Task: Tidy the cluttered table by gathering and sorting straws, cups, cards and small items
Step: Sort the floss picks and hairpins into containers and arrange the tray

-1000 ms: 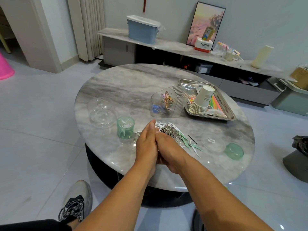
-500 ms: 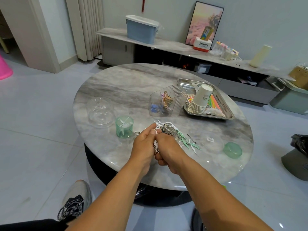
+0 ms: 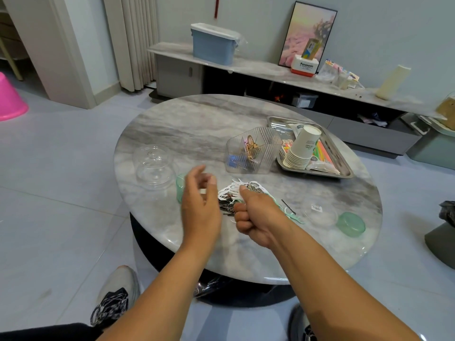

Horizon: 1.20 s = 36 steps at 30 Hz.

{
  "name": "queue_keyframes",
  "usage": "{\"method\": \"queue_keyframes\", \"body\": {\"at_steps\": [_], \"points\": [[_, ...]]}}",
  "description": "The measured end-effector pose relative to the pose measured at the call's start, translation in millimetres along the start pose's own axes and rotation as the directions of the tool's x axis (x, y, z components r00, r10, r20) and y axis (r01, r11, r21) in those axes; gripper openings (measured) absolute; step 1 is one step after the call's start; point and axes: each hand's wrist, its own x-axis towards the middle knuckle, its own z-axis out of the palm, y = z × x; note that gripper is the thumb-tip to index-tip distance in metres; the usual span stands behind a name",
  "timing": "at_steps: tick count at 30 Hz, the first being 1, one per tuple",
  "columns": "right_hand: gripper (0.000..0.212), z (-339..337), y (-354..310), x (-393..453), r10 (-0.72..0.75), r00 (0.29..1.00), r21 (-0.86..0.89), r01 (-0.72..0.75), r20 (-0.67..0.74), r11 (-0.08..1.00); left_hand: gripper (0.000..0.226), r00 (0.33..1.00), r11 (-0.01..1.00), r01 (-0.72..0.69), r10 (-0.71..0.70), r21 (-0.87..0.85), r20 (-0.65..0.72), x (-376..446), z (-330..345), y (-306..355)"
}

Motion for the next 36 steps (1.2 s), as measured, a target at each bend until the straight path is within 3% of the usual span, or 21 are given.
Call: {"method": "queue_keyframes", "body": {"at_steps": [1,3,5,7,9,11,15,19,23,27,29,31,34,36], "points": [[0.027,-4.6,-2.5,1.7,0.022,1.0,0.054,-0.022,-0.016,0.998,0.039,0.99,0.994,-0.061,0.072,0.09,-0.122,3.3,-7.1,-3.5],[0.025,-13.2,-6.2,4.2,0.065,0.998,0.123,-0.061,-0.026,0.991,0.07,0.969,0.952,-0.008,0.082,0.305,-0.232,12.6,-17.6,-14.0],[0.024,-19.0,-8.1,5.7,0.099,0.995,0.159,-0.095,-0.014,0.983,0.101,0.985,0.898,0.105,-0.034,0.426,-0.17,21.8,-22.2,-26.1],[0.025,-21.8,-8.3,6.8,0.125,0.992,0.181,-0.126,0.015,0.975,0.113,0.989,0.874,0.145,-0.132,0.464,-0.061,31.7,-22.5,-37.4],[0.026,-23.6,-6.9,7.3,0.143,0.989,0.183,-0.147,0.037,0.972,0.105,0.985,0.863,0.145,-0.174,0.483,0.015,41.7,-22.7,-46.6],[0.024,-25.6,-5.6,6.7,0.138,0.989,0.166,-0.143,0.044,0.976,0.085,0.991,0.875,0.083,-0.121,0.478,0.05,49.7,-25.6,-50.4],[0.019,-26.6,-7.6,3.2,0.045,0.999,0.027,-0.046,0.024,0.999,0.073,0.97,0.896,-0.239,0.198,0.374,0.143,51.7,-32.8,-48.6],[0.025,-13.6,-12.1,-4.6,-0.1,0.991,-0.158,0.113,0.083,0.981,0.078,0.92,0.847,-0.391,0.372,0.361,0.124,35.9,-29.6,-44.9],[0.033,-1.6,-16.7,-11.7,-0.214,0.973,-0.286,0.231,0.089,0.93,0.08,0.9,0.841,-0.429,0.43,0.331,0.074,27.2,-22.4,-45.8],[0.033,0.0,-18.3,-13.8,-0.252,0.964,-0.306,0.267,0.089,0.914,0.074,0.967,0.933,-0.241,0.253,0.269,-0.01,22.0,-16.0,-44.1],[0.034,1.2,-17.9,-12.4,-0.302,0.949,-0.371,0.315,0.095,0.874,0.071,0.975,0.943,-0.214,0.223,0.255,-0.006,20.3,-13.1,-44.4],[0.038,4.4,-18.3,-8.8,-0.431,0.892,-0.565,0.427,0.136,0.706,0.07,0.979,0.947,-0.204,0.203,0.249,0.028,17.4,-11.5,-47.5],[0.036,11.3,-20.2,-2.6,-0.513,0.813,-0.879,0.429,0.275,0.209,0.068,0.979,0.951,-0.199,0.183,0.236,0.087,12.3,-9.8,-49.9],[0.032,16.9,-21.4,2.5,-0.484,0.802,-0.93,0.36,0.349,-0.074,0.068,0.976,0.951,-0.213,0.194,0.224,0.102,12.1,-9.6,-50.6]]}}
